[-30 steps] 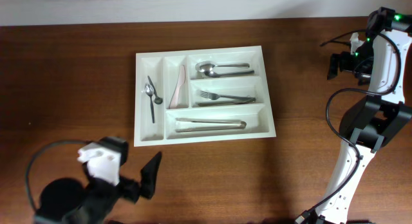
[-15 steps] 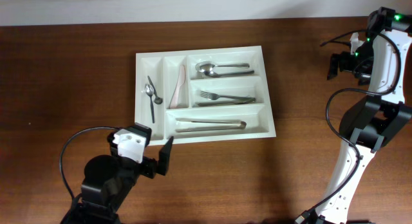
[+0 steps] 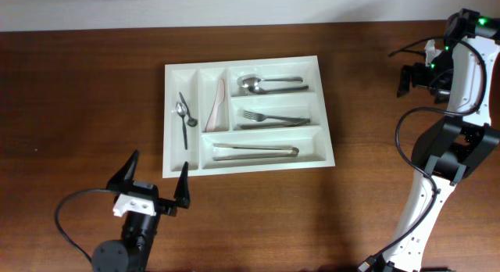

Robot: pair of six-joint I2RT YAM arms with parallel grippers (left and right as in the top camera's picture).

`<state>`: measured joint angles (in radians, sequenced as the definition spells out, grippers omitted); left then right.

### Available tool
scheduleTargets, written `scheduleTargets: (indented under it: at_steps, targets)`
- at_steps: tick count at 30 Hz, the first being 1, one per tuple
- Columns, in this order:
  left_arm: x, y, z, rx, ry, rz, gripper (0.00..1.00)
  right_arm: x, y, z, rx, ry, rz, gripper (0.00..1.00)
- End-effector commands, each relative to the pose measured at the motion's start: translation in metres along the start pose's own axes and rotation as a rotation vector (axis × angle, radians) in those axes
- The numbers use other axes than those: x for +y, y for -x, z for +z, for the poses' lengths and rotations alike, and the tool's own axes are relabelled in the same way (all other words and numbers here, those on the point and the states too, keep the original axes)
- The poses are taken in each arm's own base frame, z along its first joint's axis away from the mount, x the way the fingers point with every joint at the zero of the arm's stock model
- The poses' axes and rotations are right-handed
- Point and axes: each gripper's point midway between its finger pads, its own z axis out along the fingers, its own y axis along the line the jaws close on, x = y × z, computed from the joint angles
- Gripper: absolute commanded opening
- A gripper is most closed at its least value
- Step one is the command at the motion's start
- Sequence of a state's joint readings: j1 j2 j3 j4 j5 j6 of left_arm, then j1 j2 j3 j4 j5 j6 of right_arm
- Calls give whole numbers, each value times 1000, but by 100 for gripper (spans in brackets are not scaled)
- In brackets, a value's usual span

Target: Pack container

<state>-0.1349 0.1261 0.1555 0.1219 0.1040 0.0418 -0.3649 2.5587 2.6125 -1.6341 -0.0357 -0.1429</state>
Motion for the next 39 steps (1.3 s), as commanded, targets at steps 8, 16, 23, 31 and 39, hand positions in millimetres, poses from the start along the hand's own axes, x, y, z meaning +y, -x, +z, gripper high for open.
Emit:
scheduleTargets:
  at_steps: [8,16,23,31,39]
  targets:
    - [22,-18,-6,-26,98,38,99,-1,3,-13,-35,-3,-9,99]
    - [23,-53,-9,78,103,24,99,-1,3,-12,-35,-3,-9,99]
    - [20,-92,-15,235,90,-9,99,-1,3,-13,-35,-3,-9,99]
    - [21,-92,-15,235,98,-8,99,-1,3,-13,-35,-4,-9,99]
    - [21,-92,-15,235,98,-8,99,-1,3,-13,-35,-3,-9,99]
